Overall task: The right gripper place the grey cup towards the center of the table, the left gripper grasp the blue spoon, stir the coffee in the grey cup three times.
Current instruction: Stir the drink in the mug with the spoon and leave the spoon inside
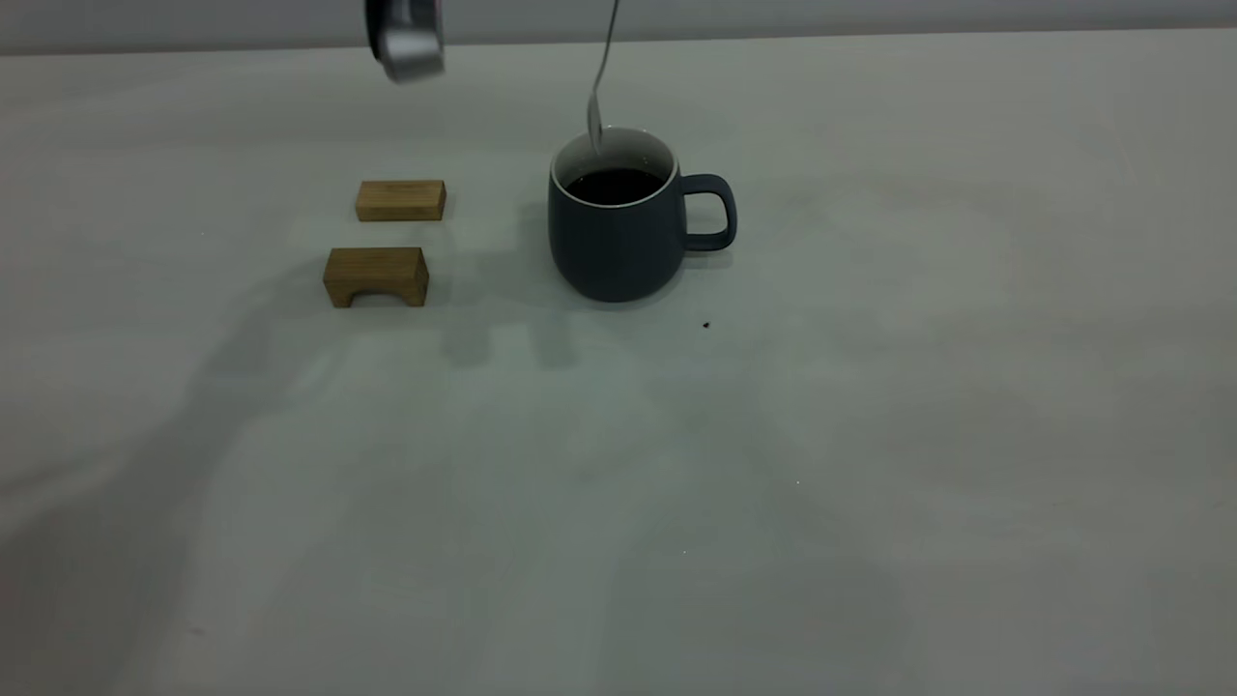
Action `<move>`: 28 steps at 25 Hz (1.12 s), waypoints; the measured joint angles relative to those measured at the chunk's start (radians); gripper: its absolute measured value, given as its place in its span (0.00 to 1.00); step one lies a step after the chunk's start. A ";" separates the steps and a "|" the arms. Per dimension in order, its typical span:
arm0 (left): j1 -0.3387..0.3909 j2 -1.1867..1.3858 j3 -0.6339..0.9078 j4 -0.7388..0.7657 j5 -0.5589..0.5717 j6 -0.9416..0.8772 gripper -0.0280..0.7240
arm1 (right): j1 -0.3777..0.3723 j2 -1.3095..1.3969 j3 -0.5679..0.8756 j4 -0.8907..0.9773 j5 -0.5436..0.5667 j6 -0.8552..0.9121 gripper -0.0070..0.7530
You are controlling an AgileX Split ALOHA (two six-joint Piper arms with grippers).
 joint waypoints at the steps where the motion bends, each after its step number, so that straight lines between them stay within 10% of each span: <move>1: 0.000 0.016 0.000 -0.016 -0.004 0.000 0.24 | 0.000 0.000 0.000 0.000 0.000 0.000 0.71; 28: 0.024 0.205 -0.010 -0.190 -0.133 0.263 0.24 | 0.000 0.000 0.000 0.000 0.000 0.000 0.71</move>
